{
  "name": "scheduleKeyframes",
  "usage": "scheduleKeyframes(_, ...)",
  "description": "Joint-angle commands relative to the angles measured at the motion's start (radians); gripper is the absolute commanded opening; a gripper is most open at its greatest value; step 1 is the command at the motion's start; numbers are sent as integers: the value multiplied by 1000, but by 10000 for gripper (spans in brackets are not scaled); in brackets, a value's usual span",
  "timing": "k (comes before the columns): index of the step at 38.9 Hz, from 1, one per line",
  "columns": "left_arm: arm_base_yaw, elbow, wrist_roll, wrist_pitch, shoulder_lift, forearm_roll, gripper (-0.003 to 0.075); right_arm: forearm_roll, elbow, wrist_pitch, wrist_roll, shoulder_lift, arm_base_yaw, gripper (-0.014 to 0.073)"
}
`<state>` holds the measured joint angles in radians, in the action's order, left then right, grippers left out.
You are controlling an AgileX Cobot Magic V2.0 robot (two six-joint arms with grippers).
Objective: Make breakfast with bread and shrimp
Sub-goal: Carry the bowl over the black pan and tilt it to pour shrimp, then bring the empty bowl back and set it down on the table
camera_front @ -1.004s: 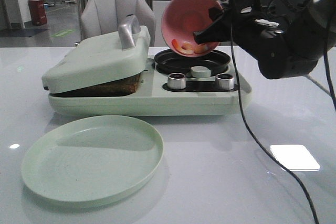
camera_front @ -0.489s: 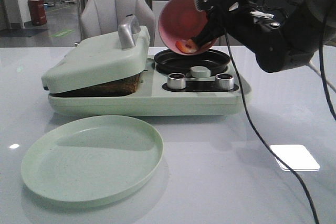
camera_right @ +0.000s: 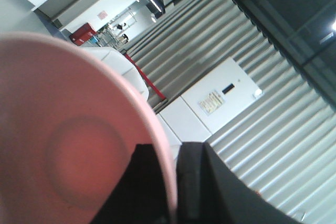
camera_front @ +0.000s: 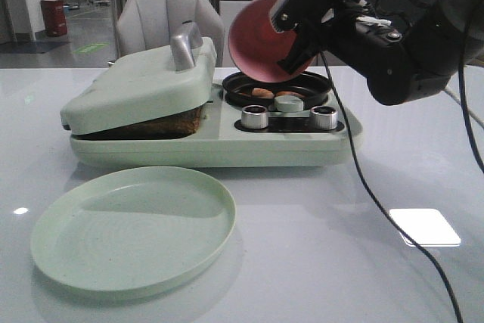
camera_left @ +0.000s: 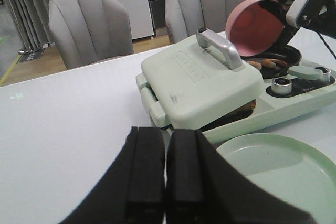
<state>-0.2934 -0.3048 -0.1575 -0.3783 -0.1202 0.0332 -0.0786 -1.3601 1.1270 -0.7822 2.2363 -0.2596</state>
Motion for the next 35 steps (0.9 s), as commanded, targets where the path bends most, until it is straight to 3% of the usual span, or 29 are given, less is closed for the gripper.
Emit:
scheduleKeyframes(1, -9, -25, 11, 81, -10, 8, 112, 129, -34, 166, 152, -73, 3, 140)
scheduleKeyframes(7, -9, -25, 11, 81, -10, 8, 112, 334, -34, 44, 401, -124, 4, 140)
scheduleKeyframes(15, -9, -25, 11, 81, -10, 8, 112, 380, -34, -394, 611, -258, 39, 140)
scheduleKeyframes(23, -9, -25, 11, 81, -10, 8, 112, 381, -34, -866, 610, -419, 108, 140)
scheduleKeyframes(35, -9, -25, 11, 81, -10, 8, 112, 381, -34, -1444, 610, -596, 271, 140)
